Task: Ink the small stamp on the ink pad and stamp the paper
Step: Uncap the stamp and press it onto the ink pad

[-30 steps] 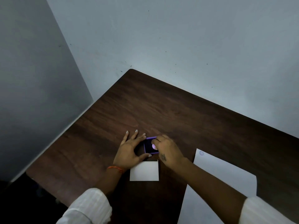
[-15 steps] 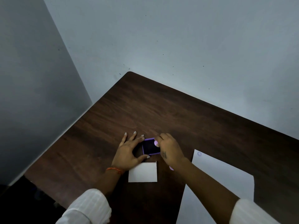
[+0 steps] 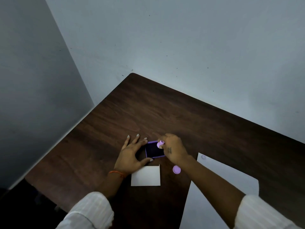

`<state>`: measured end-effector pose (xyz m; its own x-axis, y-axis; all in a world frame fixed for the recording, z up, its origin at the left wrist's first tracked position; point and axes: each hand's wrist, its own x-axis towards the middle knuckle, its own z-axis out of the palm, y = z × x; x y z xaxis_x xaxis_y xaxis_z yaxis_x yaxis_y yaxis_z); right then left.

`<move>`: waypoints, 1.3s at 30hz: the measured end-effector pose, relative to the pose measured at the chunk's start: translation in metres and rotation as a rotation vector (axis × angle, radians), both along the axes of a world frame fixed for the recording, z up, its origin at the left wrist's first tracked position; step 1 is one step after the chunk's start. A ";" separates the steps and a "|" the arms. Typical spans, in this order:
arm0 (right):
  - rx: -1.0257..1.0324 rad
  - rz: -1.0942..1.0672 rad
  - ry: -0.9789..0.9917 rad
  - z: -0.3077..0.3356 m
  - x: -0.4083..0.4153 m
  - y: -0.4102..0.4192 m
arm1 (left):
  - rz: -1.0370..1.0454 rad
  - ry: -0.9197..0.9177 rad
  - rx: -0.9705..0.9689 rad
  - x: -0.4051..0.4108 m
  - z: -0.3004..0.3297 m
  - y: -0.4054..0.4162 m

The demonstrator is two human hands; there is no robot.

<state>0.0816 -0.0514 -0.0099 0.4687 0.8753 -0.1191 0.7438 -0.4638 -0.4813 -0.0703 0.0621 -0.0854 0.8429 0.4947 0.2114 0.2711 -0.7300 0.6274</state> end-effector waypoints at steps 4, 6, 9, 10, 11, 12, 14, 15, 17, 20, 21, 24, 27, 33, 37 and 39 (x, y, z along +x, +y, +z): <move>-0.197 -0.019 0.156 0.013 0.009 0.000 | -0.001 0.005 0.006 -0.001 0.001 0.000; -0.248 0.109 0.022 -0.001 -0.001 -0.009 | -0.001 -0.001 0.010 0.000 -0.001 0.000; -0.164 0.216 -0.144 -0.015 -0.008 -0.018 | 0.003 -0.006 0.017 0.001 -0.003 0.001; -0.154 0.232 -0.164 -0.018 -0.007 -0.019 | 0.001 -0.003 0.022 0.001 -0.004 0.001; -0.137 0.231 -0.158 -0.019 -0.005 -0.018 | -0.001 0.000 0.026 0.000 -0.004 0.001; -0.105 0.208 -0.138 -0.022 -0.005 -0.018 | -0.002 0.001 0.029 0.000 -0.004 0.002; -0.006 0.081 -0.050 -0.026 -0.006 -0.017 | -0.001 0.002 0.027 0.001 -0.004 0.002; 0.036 0.027 -0.013 -0.028 -0.007 -0.018 | 0.001 0.002 0.023 0.001 -0.004 0.001; 0.034 0.082 -0.020 -0.026 -0.002 -0.019 | 0.008 -0.002 0.017 0.001 -0.003 0.001; -0.077 0.319 -0.137 -0.020 0.011 -0.017 | 0.002 -0.002 0.030 0.000 -0.003 0.001; -0.110 0.342 -0.171 -0.019 0.010 -0.016 | 0.000 0.002 0.033 0.001 -0.003 0.001; -0.065 0.207 -0.180 -0.024 -0.008 -0.017 | -0.005 0.021 0.038 0.001 -0.004 0.002; -0.007 0.067 -0.055 -0.014 -0.012 -0.015 | -0.008 0.033 0.031 0.001 -0.003 0.002; -0.082 0.171 -0.085 -0.002 0.011 -0.020 | -0.004 0.029 0.023 0.000 -0.001 0.001; -0.089 0.188 -0.184 -0.014 0.003 -0.017 | -0.011 0.027 0.027 0.000 -0.002 0.001; -0.036 0.106 -0.157 -0.017 0.002 -0.016 | -0.009 0.017 0.023 0.000 -0.002 0.001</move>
